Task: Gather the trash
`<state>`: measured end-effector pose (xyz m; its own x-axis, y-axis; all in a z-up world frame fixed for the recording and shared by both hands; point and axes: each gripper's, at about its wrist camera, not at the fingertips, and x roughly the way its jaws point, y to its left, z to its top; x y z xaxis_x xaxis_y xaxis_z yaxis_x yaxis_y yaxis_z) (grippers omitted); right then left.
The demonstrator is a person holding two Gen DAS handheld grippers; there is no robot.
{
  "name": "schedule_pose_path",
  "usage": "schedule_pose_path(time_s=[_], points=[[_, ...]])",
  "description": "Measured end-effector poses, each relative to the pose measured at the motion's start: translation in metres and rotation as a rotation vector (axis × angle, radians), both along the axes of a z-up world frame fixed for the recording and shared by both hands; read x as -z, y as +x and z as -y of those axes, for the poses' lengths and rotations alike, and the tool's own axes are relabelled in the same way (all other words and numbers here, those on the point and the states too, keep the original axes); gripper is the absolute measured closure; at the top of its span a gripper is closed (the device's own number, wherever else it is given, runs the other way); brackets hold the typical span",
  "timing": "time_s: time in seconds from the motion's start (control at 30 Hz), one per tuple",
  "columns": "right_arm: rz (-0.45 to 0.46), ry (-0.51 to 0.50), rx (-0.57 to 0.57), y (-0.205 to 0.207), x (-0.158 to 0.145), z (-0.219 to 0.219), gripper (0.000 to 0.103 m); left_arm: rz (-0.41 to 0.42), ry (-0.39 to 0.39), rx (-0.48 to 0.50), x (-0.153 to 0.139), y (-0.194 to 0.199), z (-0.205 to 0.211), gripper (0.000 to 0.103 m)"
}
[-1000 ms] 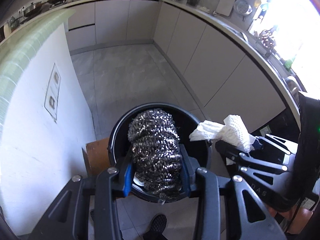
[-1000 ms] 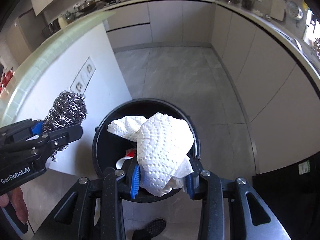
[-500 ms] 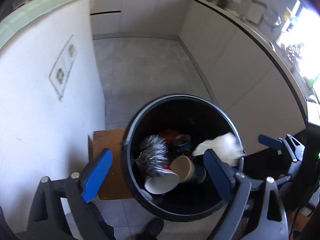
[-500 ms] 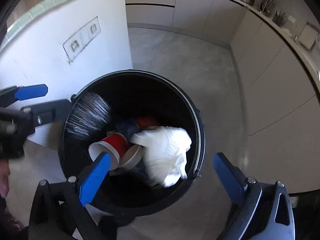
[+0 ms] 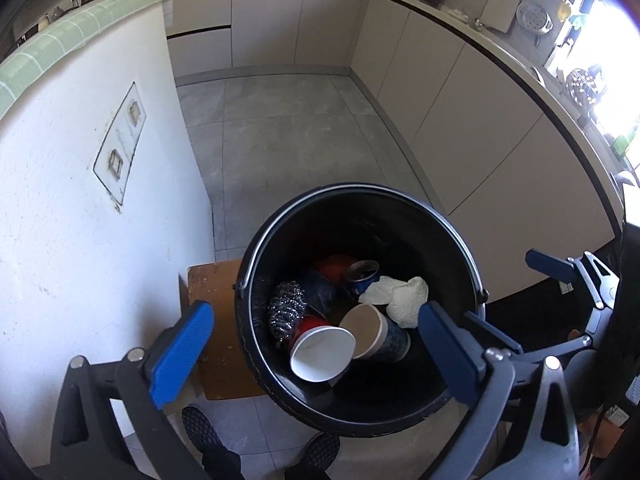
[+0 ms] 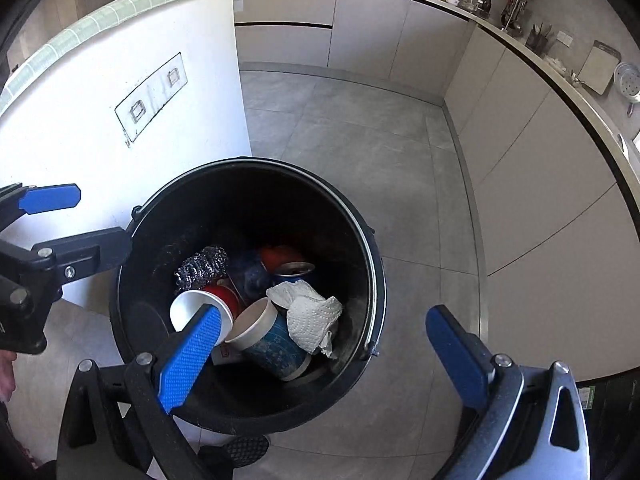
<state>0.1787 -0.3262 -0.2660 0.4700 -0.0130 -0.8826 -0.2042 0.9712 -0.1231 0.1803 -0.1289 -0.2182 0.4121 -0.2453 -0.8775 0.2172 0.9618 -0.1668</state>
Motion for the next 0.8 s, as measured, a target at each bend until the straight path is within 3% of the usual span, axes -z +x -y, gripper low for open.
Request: schedule_pose_path(time_s=[0.37, 0.5, 0.8], points=[[0.020, -0.007, 0.056, -0.016, -0.020, 0.008, 0.000, 0.019, 0.029, 0.030, -0.021, -0.014, 0.003, 0.000], [0.048, 0.023, 0.104, -0.033, -0.047, 0.013, 0.000, 0.048, 0.042, 0.053, -0.048, -0.027, 0.001, 0.000], [0.186, 0.077, 0.185, -0.098, -0.132, 0.009, 0.000, 0.195, 0.067, 0.040, -0.131, -0.083, -0.022, 0.000]])
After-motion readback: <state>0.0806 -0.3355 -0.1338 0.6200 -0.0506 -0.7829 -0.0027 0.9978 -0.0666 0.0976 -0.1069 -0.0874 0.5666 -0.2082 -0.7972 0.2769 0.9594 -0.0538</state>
